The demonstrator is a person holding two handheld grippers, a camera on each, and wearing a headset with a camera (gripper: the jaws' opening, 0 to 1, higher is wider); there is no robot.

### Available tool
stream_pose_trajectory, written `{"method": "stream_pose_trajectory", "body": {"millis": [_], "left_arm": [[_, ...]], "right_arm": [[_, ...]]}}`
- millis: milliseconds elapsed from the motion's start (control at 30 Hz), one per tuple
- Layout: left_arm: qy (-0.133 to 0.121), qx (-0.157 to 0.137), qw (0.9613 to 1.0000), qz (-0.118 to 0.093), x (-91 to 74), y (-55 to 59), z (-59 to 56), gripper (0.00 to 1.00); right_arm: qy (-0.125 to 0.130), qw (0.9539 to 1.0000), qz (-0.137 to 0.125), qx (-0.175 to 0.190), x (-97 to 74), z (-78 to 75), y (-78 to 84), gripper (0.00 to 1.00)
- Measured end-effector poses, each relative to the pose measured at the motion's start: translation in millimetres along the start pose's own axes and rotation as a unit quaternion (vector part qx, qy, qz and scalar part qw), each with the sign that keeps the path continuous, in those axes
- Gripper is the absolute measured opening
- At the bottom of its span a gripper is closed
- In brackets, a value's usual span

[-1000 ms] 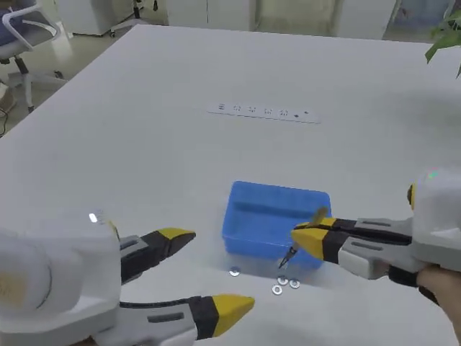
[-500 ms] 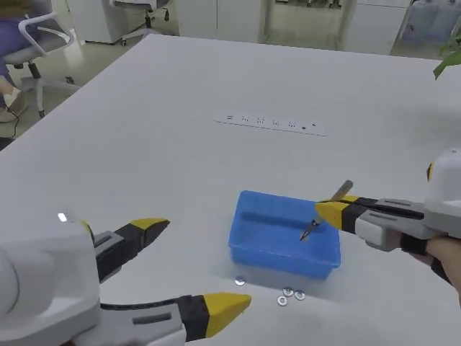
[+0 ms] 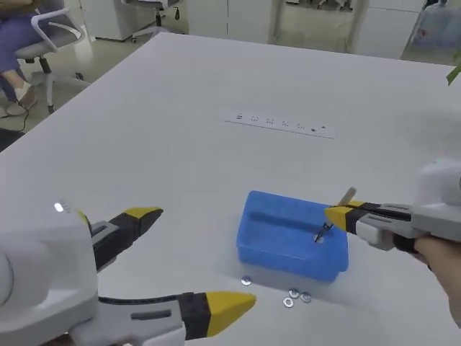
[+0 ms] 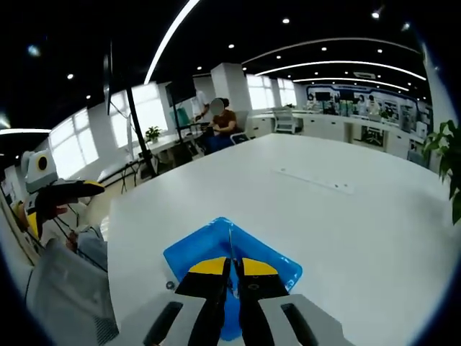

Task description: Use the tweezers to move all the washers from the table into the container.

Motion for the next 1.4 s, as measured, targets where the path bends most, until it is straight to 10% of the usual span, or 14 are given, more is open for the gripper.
{"method": "stream_pose_trajectory", "body": {"millis": [1000,1400], "left_arm": [[-0.002,-0.003,1.0,0.003,-2.2,2.7,7.8,0.98],[-0.001,-0.006,1.0,0.004,-0.6,5.3,7.2,0.98]], "right_arm": [[0.021,0.9991,0.026,-0.027,14.0,-12.3,27.3,0.02],[0.018,0.9992,-0.025,-0.025,-14.4,3.3,2.3,0.02]]}}
Point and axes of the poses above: the centre of the closed fingertips' face, and the gripper's own axes: x roughly forward along the fingers, z roughly to its left, y roughly out of its underside, the point moved 1 cm from there along -x, roughly backward along the fingers, and after that the axes turned 5 degrees about y, right-handed, at the moved point
